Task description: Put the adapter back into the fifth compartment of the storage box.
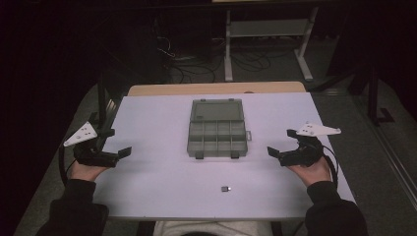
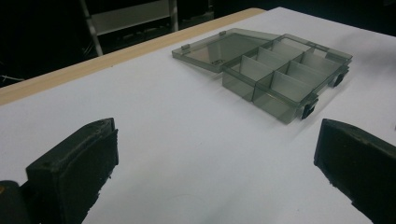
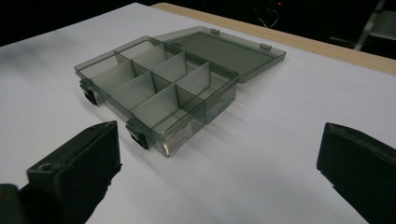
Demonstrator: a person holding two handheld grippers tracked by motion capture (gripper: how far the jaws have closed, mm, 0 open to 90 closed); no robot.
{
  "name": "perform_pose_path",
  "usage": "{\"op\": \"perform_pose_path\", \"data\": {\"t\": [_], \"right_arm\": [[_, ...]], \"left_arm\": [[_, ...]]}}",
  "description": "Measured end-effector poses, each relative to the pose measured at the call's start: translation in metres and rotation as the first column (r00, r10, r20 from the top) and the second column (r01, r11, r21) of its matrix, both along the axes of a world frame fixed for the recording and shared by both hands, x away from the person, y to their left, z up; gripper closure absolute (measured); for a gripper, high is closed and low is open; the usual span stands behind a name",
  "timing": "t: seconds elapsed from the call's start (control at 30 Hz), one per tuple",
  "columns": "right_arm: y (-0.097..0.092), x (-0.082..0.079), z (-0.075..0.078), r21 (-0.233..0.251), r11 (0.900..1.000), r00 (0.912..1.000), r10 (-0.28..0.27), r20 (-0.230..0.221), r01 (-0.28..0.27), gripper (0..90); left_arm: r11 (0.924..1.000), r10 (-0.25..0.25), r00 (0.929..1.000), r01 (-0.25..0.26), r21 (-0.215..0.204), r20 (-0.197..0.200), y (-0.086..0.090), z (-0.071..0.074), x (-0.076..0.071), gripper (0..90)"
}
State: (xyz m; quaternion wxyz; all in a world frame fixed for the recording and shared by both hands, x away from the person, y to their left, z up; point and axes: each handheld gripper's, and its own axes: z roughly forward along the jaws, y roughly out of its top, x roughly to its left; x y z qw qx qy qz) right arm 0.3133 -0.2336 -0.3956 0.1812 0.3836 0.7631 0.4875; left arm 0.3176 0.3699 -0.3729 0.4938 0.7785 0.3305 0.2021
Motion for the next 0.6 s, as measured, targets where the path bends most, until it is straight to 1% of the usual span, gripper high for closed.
{"op": "perform_pose_path", "data": {"t": [0.27, 0.4, 0.5, 0.6], "right_arm": [[-0.0018, -0.001, 0.0003, -0.001, 1.0, 1.0, -0.004, 0.005, 0.004, 0.0], [-0.0026, -0.002, 0.0003, -0.003, 1.0, 1.0, -0.004, 0.006, 0.004, 0.0], [-0.0036, -0.0027, -0.0008, -0.007, 0.9999, 0.9999, -0.011, 0.0, 0.011, 0.0], [-0.0033, -0.0028, -0.0011, -0.007, 0.9999, 0.9999, -0.011, -0.003, 0.011, 0.0]], "left_arm": [[0.9999, -0.002, 1.0, 0.002, 0.01, 0.003, -0.0007, 0.0002, -0.0016, 0.0], [0.9999, 0.0, 1.0, 0.0, 0.015, -0.002, -0.0024, -0.0003, -0.0023, 0.0], [0.9996, -0.003, 1.0, 0.004, 0.028, -0.009, -0.0028, -0.0011, -0.0037, 0.0], [0.9997, -0.001, 0.9999, 0.002, 0.026, -0.013, -0.0012, -0.0016, -0.0041, 0.0]]}}
